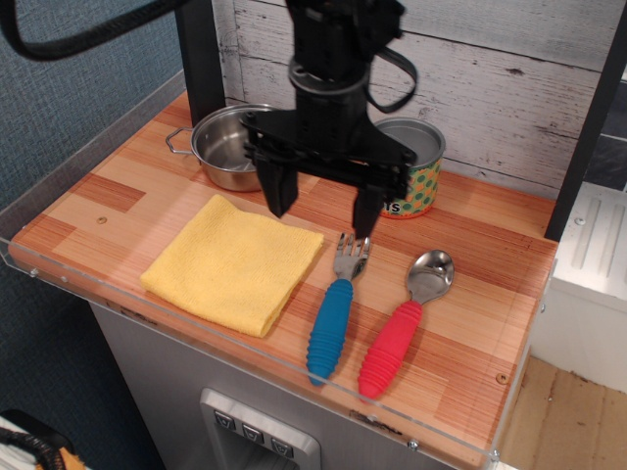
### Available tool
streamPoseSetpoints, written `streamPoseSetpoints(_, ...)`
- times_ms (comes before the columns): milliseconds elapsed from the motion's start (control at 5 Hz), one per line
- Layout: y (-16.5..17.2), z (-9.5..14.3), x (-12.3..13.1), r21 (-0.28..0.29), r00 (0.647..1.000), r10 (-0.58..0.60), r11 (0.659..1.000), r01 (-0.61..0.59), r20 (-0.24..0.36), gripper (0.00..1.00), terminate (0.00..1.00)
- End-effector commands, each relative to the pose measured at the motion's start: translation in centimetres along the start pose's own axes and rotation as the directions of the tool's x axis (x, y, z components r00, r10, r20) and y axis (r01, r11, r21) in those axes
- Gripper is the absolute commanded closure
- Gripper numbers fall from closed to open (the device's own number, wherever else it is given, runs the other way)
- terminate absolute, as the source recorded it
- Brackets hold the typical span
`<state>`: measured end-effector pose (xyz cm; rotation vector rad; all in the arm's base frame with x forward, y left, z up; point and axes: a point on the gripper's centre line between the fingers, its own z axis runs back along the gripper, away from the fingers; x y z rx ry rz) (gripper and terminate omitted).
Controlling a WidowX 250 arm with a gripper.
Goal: Move the yellow cloth to the left side of the blue utensil.
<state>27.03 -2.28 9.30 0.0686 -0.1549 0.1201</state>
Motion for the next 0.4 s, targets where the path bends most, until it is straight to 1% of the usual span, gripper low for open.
streamPoseSetpoints(0, -1.14, 1.73, -0.80, -0.032, 1.000, -0.013, 0.999, 0.014, 0.026, 0.00, 0.00)
streamPoseSetpoints(200, -1.14, 1.73, -0.80, -0.032, 1.000, -0.013, 0.999, 0.014, 0.026, 0.00, 1.00)
